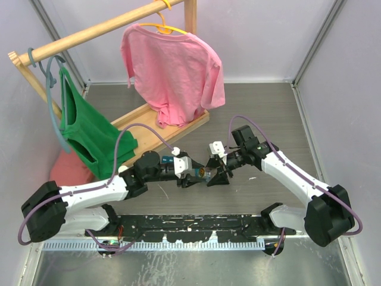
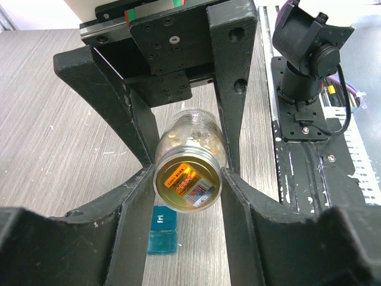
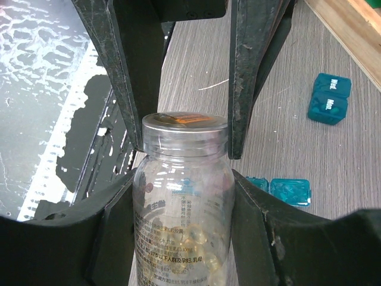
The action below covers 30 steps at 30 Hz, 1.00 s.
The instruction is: Sort the pills into containers
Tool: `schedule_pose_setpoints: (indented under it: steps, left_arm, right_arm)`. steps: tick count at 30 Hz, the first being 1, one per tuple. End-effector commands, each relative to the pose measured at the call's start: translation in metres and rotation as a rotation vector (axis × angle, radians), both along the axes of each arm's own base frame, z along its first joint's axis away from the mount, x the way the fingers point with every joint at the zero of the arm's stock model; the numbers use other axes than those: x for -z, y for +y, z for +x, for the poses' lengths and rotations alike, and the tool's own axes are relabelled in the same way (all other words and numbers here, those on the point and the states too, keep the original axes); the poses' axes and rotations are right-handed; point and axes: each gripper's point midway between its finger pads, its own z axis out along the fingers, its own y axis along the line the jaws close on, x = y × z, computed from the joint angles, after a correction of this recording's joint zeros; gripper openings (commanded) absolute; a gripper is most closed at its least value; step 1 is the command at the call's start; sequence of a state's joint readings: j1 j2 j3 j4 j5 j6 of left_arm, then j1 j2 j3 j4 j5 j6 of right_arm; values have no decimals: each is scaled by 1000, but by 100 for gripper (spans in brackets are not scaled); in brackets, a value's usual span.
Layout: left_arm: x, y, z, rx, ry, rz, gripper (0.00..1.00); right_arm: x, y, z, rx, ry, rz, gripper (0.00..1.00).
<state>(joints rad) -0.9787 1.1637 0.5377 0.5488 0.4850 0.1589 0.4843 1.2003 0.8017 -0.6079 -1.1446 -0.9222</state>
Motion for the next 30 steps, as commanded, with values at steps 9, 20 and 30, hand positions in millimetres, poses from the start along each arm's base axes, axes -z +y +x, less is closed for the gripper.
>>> schedule_pose_setpoints:
  steps: [9,20,30]
  left_arm:
    - [-38,-4,4,-40,89,-118,2]
    - [-40,28,32,-422,762,-393,0]
    - [-41,11,38,-506,1064,-425,0]
  right_arm:
    - [-18,6,10,-7,-54,38,1]
    - [-23,5,27,87,32,34,1]
    - [-23,5,29,99,31,25,1]
